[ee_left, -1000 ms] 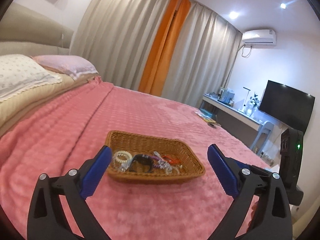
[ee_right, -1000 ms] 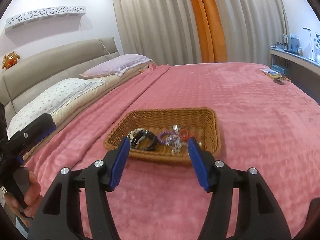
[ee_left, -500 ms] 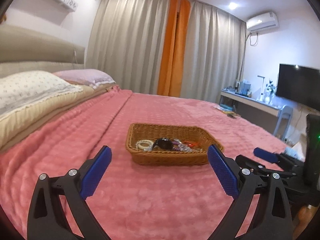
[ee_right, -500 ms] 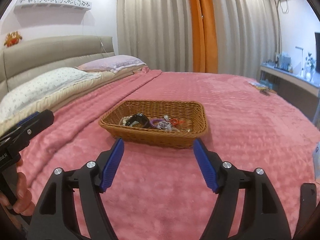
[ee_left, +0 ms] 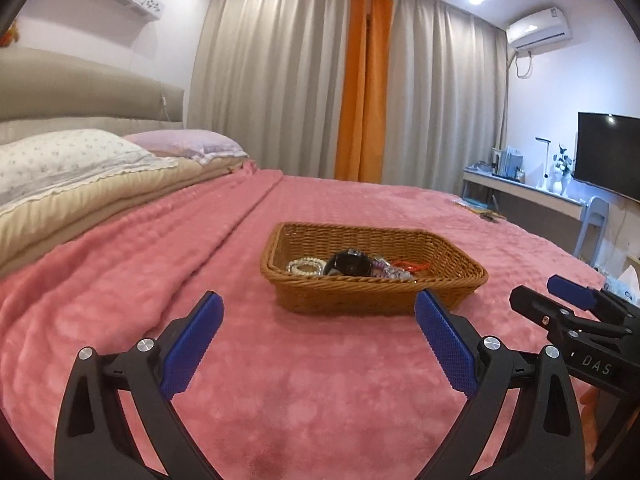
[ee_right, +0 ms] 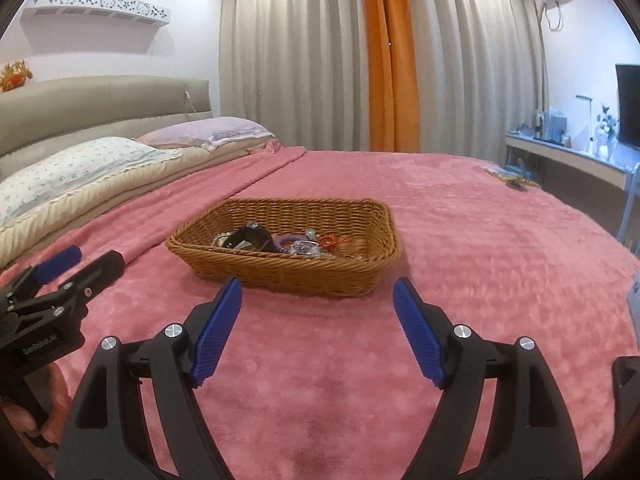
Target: Organize jewelry
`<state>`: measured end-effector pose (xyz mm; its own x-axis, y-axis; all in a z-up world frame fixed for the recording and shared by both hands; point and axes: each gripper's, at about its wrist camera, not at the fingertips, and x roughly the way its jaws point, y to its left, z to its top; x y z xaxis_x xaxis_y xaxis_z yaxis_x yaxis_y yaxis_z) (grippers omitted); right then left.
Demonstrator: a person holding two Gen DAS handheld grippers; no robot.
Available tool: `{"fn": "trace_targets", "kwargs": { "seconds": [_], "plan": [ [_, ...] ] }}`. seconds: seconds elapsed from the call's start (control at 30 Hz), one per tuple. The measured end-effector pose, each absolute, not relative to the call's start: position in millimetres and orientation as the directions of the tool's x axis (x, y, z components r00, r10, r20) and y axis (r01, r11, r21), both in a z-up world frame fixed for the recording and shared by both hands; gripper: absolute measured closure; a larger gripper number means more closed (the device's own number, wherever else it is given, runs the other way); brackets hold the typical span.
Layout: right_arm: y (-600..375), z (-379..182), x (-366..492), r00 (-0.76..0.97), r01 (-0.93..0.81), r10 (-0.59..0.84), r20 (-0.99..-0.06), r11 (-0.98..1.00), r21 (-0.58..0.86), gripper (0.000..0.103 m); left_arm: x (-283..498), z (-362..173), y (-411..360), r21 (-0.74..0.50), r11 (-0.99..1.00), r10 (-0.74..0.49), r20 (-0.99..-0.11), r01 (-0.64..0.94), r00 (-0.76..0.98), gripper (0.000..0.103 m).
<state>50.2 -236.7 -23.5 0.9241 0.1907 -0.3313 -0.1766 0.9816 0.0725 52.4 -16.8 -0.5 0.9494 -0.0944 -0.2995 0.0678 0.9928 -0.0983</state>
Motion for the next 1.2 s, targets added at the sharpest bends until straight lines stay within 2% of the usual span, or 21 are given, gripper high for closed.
{"fn": "trace_targets", "kwargs": {
  "seconds": [0.23, 0.4, 1.2],
  "plan": [
    [-234.4, -29.7, 52.3, 0.918, -0.176, 0.19, -0.348, 0.982, 0.071, 0.029, 54.4, -4.6, -16.1, -0.098, 0.993, -0.094, -0.308, 0.067, 0.947, 0.008],
    [-230.6, -30.3, 49.2, 0.925, -0.165, 0.174, -0.338, 0.985, 0.056, 0.023, 54.2, -4.4, -17.6, -0.102, 0.993, -0.094, -0.311, 0.065, 0.946, 0.008],
    [-236.9, -29.9, 50.3, 0.923, -0.153, 0.175, -0.343, 0.984, 0.091, 0.018, 53.4, -4.8, -17.2, -0.105, 0.993, -0.093, -0.313, 0.063, 0.945, 0.008]
  ]
}}
